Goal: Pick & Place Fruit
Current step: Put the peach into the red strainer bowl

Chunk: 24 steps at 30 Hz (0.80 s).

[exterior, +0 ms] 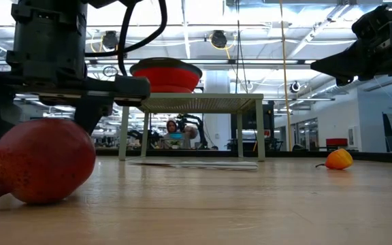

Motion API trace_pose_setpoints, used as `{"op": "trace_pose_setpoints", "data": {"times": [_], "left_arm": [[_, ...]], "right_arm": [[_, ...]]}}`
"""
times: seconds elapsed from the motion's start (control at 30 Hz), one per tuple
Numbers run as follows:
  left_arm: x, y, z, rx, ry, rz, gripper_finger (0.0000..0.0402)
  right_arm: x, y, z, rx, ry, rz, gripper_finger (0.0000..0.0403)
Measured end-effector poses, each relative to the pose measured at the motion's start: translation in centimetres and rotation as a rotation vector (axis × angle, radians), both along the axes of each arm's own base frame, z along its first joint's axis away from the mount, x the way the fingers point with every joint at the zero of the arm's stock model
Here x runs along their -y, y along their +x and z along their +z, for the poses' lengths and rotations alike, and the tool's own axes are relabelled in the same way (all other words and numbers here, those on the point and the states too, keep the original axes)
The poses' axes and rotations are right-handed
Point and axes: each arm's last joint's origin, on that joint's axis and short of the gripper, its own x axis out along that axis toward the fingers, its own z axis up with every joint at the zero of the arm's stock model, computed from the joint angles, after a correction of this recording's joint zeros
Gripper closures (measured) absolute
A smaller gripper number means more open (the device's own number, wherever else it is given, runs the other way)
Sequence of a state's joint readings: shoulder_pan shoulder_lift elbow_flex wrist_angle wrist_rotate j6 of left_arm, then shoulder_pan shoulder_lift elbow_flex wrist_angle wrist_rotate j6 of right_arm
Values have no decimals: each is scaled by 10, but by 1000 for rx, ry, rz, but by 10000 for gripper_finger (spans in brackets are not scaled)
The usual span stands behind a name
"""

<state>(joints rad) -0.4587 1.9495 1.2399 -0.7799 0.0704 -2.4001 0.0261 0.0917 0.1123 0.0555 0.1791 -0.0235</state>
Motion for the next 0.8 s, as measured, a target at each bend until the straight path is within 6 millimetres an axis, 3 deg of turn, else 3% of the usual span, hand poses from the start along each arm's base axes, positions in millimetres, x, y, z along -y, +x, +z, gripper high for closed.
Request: {"op": "trace_pose_setpoints", "data": {"times": [0.43,0.67,0.8], "left_arm": [[0,0,-1,-4,2,-7,287],[0,-2,6,14,-7,-14,290],[-2,-5,22,58,-25,-26,286]], "right_arm": [[0,0,0,0,0,0,403],[0,0,0,0,0,-2,403],[0,0,0,-3,-19,-3,403]]}}
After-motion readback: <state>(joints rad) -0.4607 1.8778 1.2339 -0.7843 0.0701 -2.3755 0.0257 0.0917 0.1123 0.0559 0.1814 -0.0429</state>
